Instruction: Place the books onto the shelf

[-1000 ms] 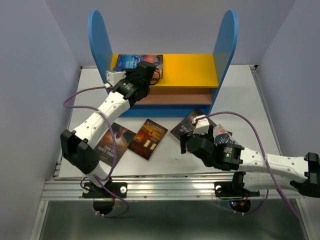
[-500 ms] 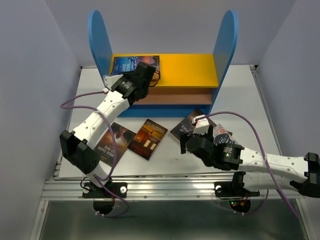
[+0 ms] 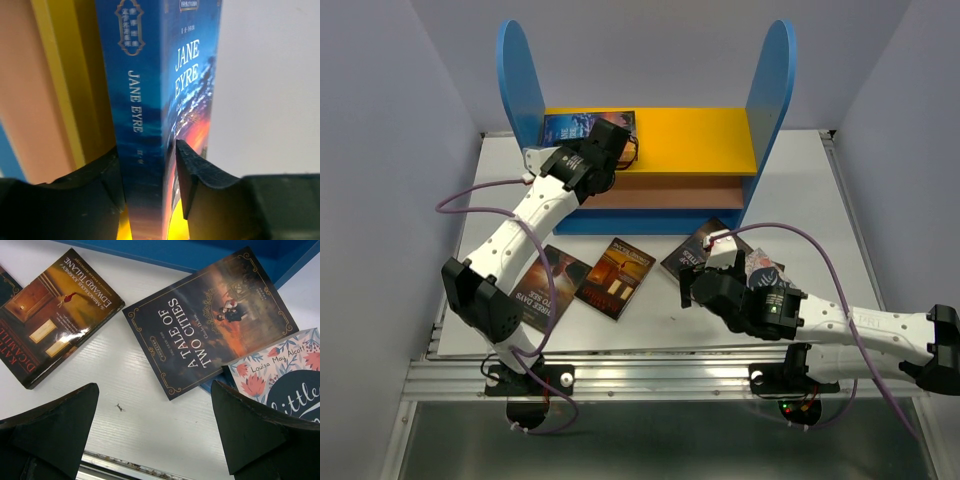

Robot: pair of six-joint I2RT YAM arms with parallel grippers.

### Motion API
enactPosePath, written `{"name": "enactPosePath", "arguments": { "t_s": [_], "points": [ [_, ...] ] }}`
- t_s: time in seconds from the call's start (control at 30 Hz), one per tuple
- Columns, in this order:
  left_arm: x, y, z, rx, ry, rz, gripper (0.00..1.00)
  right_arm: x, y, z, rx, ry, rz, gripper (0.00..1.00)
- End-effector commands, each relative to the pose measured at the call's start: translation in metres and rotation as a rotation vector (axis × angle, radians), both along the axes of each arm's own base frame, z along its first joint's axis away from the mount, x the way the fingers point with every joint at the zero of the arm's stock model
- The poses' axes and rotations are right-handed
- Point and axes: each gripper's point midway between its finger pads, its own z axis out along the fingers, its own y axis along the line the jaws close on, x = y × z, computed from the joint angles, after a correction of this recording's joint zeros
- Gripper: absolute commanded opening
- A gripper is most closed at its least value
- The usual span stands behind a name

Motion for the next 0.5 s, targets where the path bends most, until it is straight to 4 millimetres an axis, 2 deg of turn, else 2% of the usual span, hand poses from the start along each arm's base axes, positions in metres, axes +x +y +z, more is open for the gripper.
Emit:
{"name": "enactPosePath", "arguments": {
  "t_s": [0.0, 0.1, 0.13, 0.17, 0.47],
  "points": [
    [-0.01, 0.022, 0.023, -0.005, -0.038, 0.071, 0.54, 0.004, 0.006, 0.02, 0.082, -0.024, -0.01, 1.0],
    [-0.014, 0.021, 0.023, 0.003, -0.02, 0.045, 0.6, 0.003, 0.008, 0.018, 0.083, -0.013, -0.003, 1.0],
    [-0.015, 0.02, 0.022, 0.013, -0.01, 0.037, 0.67, 0.003, 0.008, 0.017, 0.081, -0.01, -0.001, 1.0],
    [-0.015, 0.02, 0.022, 0.016, -0.004, 0.031, 0.82, 0.002, 0.009, 0.016, 0.083, -0.008, 0.001, 1.0],
    [-0.022, 0.013, 0.019, 0.033, 0.043, -0.044, 0.84, 0.001, 0.013, 0.012, 0.08, 0.009, 0.014, 1.0]
  ]
}}
